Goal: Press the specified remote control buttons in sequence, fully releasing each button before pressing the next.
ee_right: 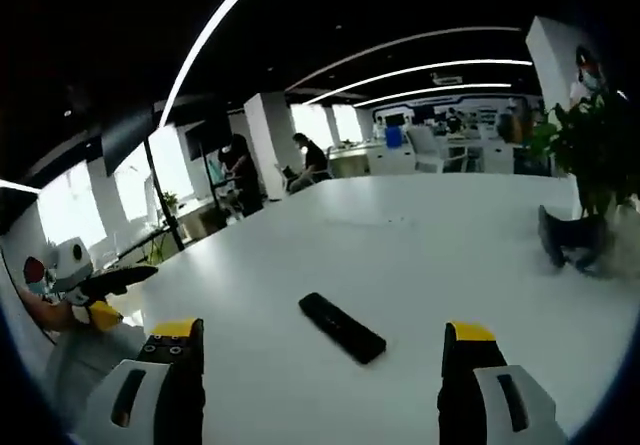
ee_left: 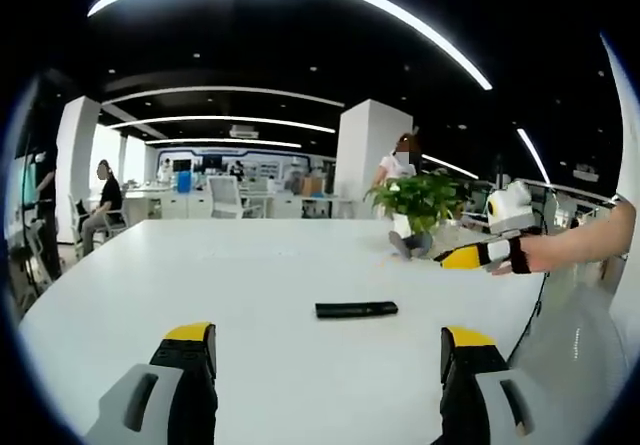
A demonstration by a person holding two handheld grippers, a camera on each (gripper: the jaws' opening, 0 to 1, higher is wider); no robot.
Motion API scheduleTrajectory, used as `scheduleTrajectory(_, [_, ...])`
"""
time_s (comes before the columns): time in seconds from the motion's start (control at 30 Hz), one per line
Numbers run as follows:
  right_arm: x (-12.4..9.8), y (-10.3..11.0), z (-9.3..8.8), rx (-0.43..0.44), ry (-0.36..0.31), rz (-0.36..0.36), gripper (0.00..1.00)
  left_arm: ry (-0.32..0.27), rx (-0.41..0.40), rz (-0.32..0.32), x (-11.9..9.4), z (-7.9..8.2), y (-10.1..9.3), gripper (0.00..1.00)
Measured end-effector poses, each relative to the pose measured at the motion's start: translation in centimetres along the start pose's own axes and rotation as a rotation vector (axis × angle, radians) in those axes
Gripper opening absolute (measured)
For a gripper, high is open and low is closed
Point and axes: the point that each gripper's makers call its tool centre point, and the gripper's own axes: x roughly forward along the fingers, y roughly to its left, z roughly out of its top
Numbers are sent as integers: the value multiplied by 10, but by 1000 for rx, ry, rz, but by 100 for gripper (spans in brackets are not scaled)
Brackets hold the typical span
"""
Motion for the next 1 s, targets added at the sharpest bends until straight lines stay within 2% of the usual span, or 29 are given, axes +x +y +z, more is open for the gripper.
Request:
scheduleTrajectory(0.07, [-12, 5, 2, -34, -42, -18, 99, 7, 1, 3, 0, -1, 1, 94])
scheduleTrajectory(0.13, [-24, 9, -1, -59, -47, -37, 99, 17, 9, 8, -1, -3, 2, 90])
scheduleTrajectory(0.2, [-37, 9, -2, -85, -60, -66, 99, 13, 9, 14, -1, -2, 3, 91])
scheduleTrajectory(0.23, [-42, 2, -1, -82, -68, -85, 99, 8, 7, 13, -1, -1, 3, 92])
scheduleTrajectory(0.37, [-56, 0, 1, -77, -121, -123, 99, 10, 16, 9, -1, -2, 2, 93])
scheduleTrajectory(0.57, [-66, -2, -17, -119, -84, -168, 99, -17, 21, 26, -2, 3, 5, 98])
scheduleTrajectory(0.63, [-70, -5, -17, -85, -143, -225, 99, -45, 63, 53, -3, 8, 9, 100])
scheduleTrajectory(0.7, [-68, -2, -27, -112, -91, -208, 99, -57, 71, 60, -4, 9, 10, 100])
scheduleTrajectory(0.77, [-74, -9, -23, -143, -92, -280, 99, -55, 55, 57, -3, 9, 10, 100])
scheduleTrajectory(0.83, [-74, -4, -14, -101, -150, -248, 99, -22, 62, 57, -1, 3, 10, 100])
scheduleTrajectory(0.9, [-75, -2, -11, -109, -182, -237, 99, -15, 72, 60, -1, 2, 10, 100])
scheduleTrajectory(1.0, [-73, -3, -16, -133, -148, -248, 99, -43, 54, 62, -2, 7, 12, 100])
